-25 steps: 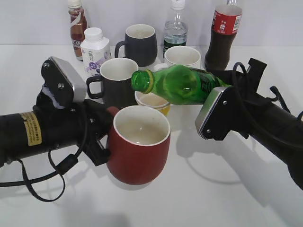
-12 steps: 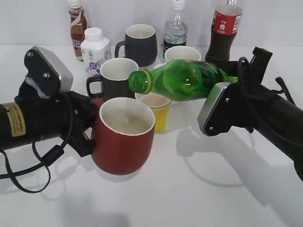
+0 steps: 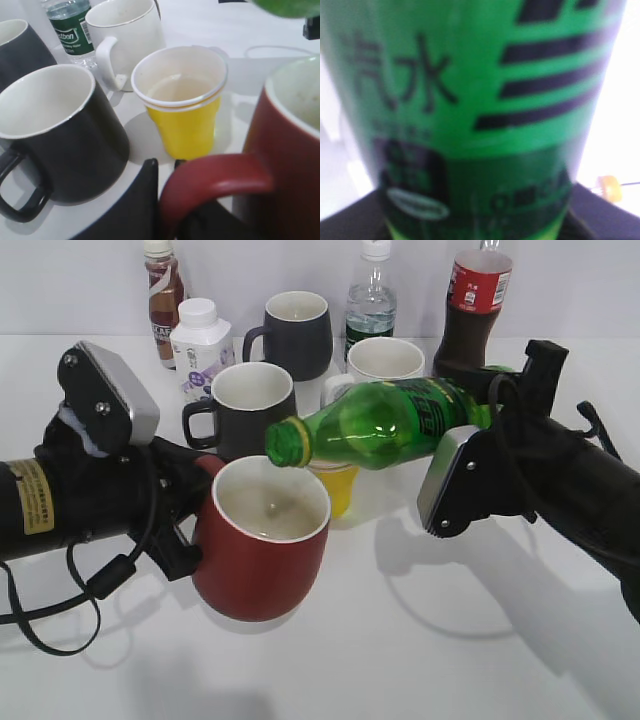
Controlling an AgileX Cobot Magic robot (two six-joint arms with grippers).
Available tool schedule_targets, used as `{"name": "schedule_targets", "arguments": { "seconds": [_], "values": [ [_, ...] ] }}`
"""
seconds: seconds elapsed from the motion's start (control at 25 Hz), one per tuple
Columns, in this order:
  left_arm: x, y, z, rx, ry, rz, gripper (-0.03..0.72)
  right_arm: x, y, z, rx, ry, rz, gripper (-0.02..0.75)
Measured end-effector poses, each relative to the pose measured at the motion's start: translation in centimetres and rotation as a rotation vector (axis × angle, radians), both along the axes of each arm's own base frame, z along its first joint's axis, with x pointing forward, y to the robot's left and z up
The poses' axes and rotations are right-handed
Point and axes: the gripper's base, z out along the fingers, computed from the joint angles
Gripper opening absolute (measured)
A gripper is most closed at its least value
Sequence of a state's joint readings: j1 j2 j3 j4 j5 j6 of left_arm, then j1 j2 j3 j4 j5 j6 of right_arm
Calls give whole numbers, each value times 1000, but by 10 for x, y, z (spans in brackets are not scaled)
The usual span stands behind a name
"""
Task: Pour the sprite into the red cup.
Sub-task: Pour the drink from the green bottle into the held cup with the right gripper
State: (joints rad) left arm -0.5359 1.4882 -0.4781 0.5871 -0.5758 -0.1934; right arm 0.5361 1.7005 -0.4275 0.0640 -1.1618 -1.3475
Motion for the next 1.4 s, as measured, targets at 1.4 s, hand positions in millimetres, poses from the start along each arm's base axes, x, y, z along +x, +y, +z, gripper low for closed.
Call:
{"name": "schedule_targets", "arguments": {
  "seconds": [1.4],
  "values": [
    [-1, -1, 0, 13, -13, -29, 64, 7, 4, 7, -177, -131, 1, 378]
  ]
}}
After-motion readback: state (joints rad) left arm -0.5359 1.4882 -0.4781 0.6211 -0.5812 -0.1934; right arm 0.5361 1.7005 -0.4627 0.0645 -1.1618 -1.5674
